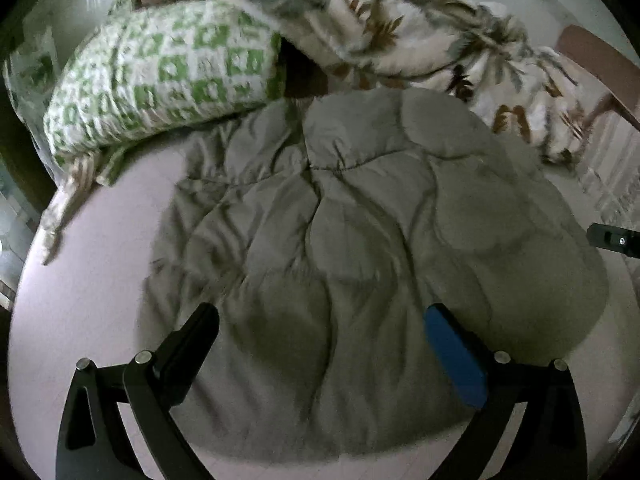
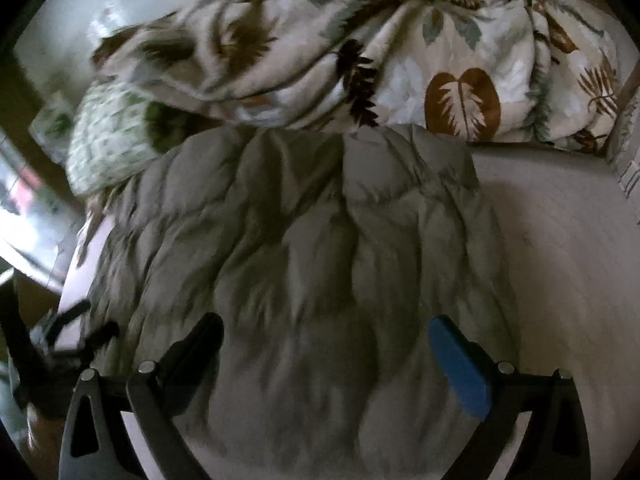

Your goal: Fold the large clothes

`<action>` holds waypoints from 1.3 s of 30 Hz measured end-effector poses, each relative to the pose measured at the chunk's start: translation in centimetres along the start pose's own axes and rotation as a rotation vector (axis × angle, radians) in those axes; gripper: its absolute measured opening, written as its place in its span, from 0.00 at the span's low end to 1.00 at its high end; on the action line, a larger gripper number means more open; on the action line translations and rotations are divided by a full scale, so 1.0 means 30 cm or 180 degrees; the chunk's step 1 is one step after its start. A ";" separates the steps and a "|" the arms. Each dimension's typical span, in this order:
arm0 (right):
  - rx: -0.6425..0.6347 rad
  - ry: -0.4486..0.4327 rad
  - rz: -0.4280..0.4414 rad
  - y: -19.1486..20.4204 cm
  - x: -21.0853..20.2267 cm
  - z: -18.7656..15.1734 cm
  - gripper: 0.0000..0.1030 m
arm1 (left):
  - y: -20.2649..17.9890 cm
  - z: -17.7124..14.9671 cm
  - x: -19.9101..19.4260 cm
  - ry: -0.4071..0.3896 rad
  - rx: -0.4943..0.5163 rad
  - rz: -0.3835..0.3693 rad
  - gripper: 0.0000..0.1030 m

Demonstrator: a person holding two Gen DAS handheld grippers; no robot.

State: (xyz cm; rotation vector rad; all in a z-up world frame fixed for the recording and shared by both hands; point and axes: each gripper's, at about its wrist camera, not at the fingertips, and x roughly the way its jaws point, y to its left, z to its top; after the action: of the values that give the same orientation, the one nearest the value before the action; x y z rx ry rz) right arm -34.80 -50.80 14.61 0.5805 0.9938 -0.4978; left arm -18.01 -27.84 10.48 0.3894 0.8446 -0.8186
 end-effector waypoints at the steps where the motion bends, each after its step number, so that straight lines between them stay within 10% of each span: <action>1: -0.0049 0.0007 0.0000 0.001 -0.026 -0.037 1.00 | 0.000 -0.022 -0.024 -0.0043 0.0043 0.0050 1.00; 13: -0.0269 0.0485 -0.0454 0.011 0.179 -0.186 1.00 | -0.006 -0.128 0.071 0.0206 0.0121 0.0458 1.00; 39: -0.0363 0.0099 -0.0489 -0.061 -0.240 -0.238 1.00 | 0.012 -0.148 -0.160 0.0103 -0.0030 0.0300 1.00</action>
State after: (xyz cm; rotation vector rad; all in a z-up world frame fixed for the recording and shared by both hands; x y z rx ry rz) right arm -43.74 -46.57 17.55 0.4129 1.0942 -0.5655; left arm -21.87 -22.63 11.49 0.4320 0.8536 -0.7226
